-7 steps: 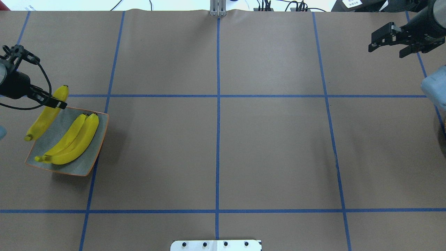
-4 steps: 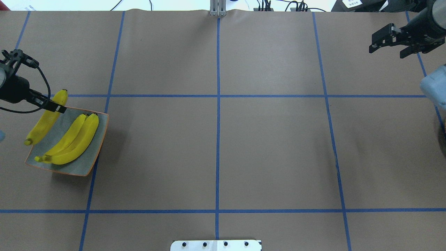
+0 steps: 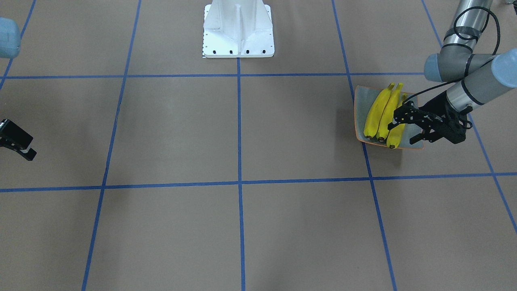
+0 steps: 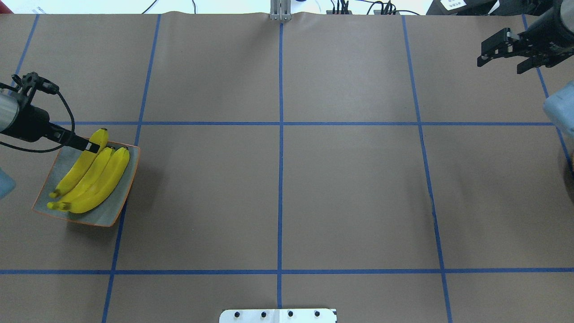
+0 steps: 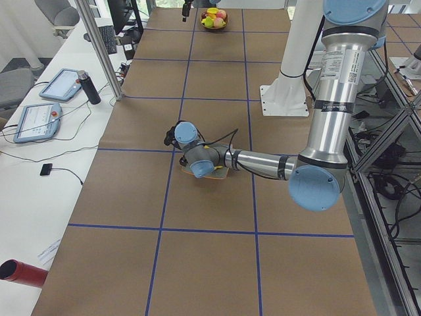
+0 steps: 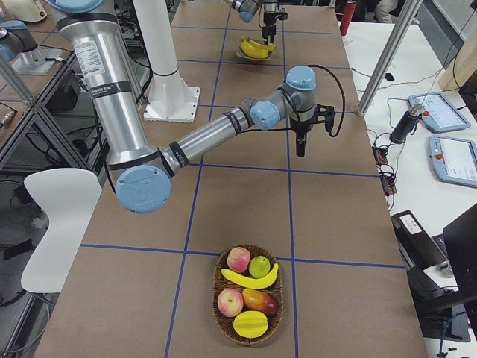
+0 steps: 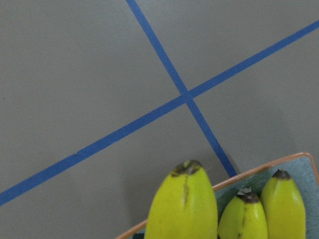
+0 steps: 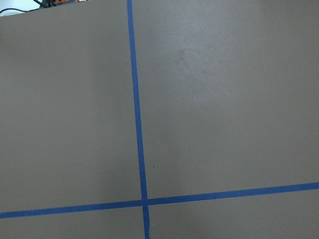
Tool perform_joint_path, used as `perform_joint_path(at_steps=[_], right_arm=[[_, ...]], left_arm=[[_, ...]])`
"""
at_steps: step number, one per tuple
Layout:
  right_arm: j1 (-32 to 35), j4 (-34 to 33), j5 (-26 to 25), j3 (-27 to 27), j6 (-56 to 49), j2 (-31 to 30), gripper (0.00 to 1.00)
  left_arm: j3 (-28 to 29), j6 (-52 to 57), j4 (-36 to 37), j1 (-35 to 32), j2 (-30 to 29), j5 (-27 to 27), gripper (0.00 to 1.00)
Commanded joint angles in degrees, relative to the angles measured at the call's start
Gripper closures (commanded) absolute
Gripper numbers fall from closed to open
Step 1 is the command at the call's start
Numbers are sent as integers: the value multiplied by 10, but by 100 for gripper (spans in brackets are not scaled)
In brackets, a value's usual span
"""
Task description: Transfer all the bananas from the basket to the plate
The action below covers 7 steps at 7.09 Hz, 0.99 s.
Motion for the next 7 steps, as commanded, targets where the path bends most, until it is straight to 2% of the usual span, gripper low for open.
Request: perform_joint_path(at_steps=[1, 2, 4, 6, 7], right_arm=[[16, 0, 27, 0, -12, -1, 0], [33, -5, 42, 0, -52, -6, 0], [60, -6, 41, 0, -185, -66, 0], [108, -7, 43, -12, -313, -124, 0], [138, -4, 48, -12, -341, -157, 0]], left_arm=[[0, -3, 1, 1, -5, -8, 0], [-1, -5, 15, -11, -9, -29, 0], [-6, -7, 106, -36, -61, -32, 0], [-9, -11, 108, -37, -70, -29, 0], [-9, -13, 108, -37, -72, -26, 0]])
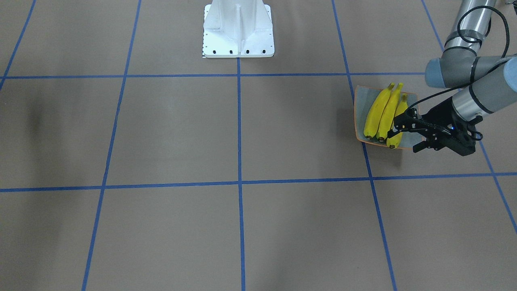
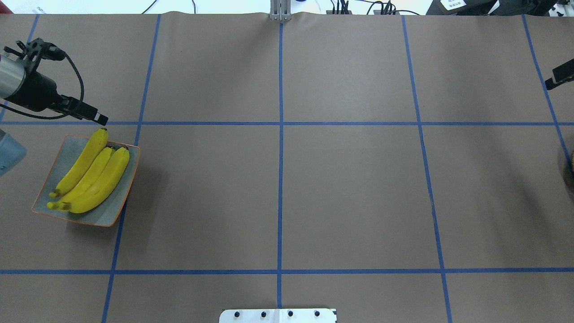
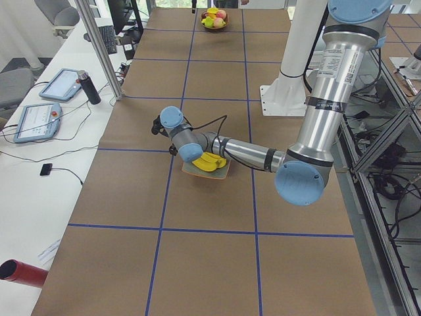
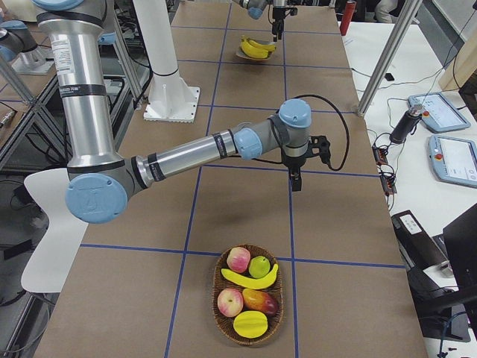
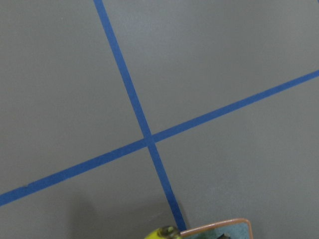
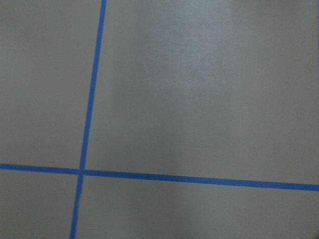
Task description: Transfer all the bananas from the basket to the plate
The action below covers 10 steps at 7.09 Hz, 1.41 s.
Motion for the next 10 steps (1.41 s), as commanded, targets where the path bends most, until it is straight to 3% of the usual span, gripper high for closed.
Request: perform_joint_path(at_steps=[1, 4, 6, 8, 10], right_arm=[[60, 4, 19, -9, -103, -71, 0], [95, 5, 19, -99, -293, -84, 0], [124, 5, 19, -176, -430, -56, 1], [124, 3, 14, -259, -500, -6, 3], [103, 1, -1, -275, -542, 1, 12]], left_arm=[[-1, -12, 2, 2, -5, 5, 0], [-1, -14, 2, 6, -13, 32, 0], [0, -18, 2, 10, -14, 40, 0], [-1, -27, 0, 20, -14, 45, 0], [1, -29, 0, 22, -13, 45, 0]])
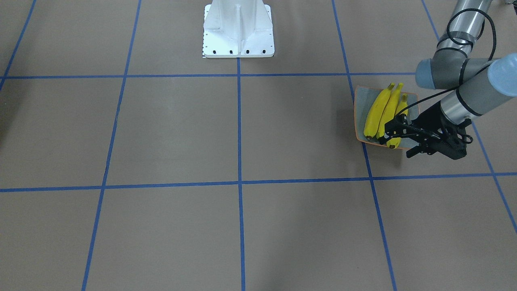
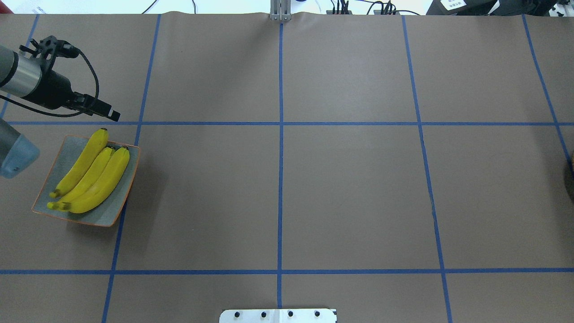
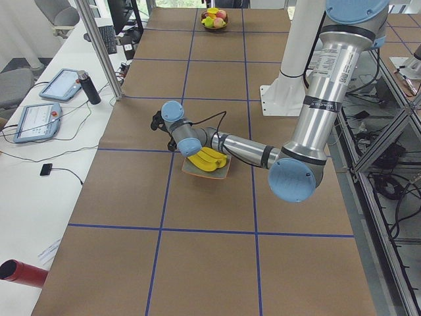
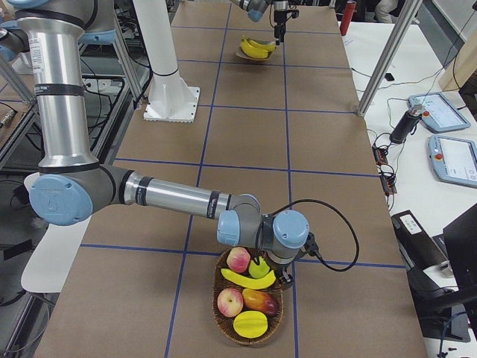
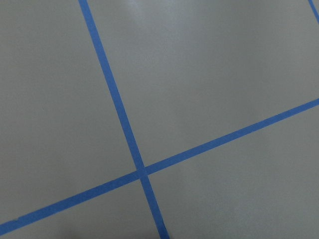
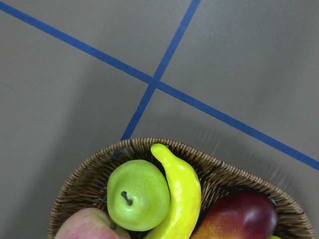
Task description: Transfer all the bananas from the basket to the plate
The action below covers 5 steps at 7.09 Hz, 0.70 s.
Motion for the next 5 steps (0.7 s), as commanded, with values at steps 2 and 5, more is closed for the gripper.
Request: perform_joint_path(at_steps=[2, 5], right_arm=[[-16, -1, -18, -18, -67, 2, 15], [-14, -20, 27, -21, 74, -31, 6]], left_arm=[[6, 0, -3, 3, 1, 0, 0], [11, 0, -4, 11, 0, 4, 0]])
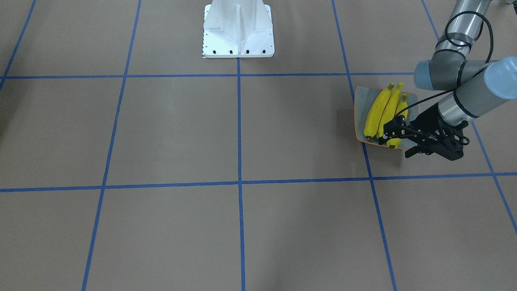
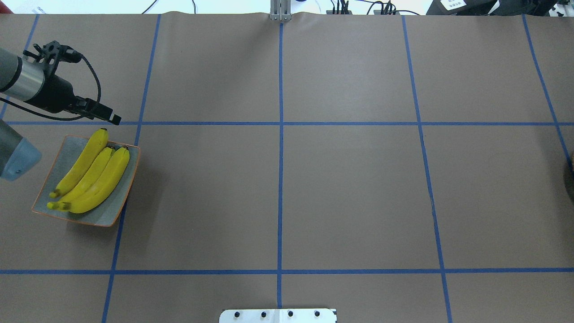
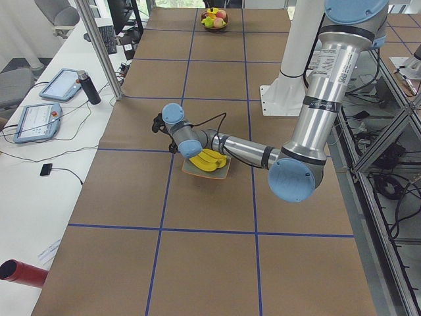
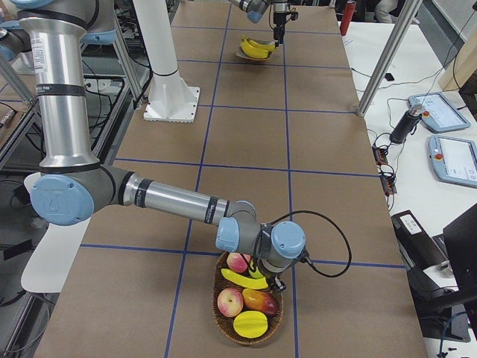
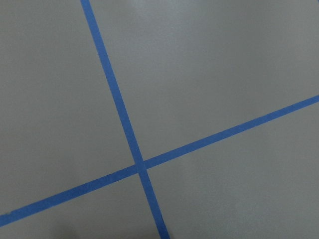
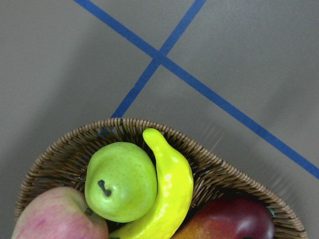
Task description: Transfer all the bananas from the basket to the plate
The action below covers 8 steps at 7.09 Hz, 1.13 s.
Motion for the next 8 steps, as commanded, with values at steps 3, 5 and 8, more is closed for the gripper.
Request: perform_joint_path(at_steps=[3, 5, 8], right_arm=[[11, -7, 43, 1, 282, -16, 11], [16, -5, 59, -1, 348, -17, 23], [16, -6, 60, -21, 356, -20, 30]], left_arm=[[1, -2, -1, 4, -5, 2, 0], [0, -4, 0, 5, -9, 2, 0], [1, -4, 1, 8, -14, 3, 0]])
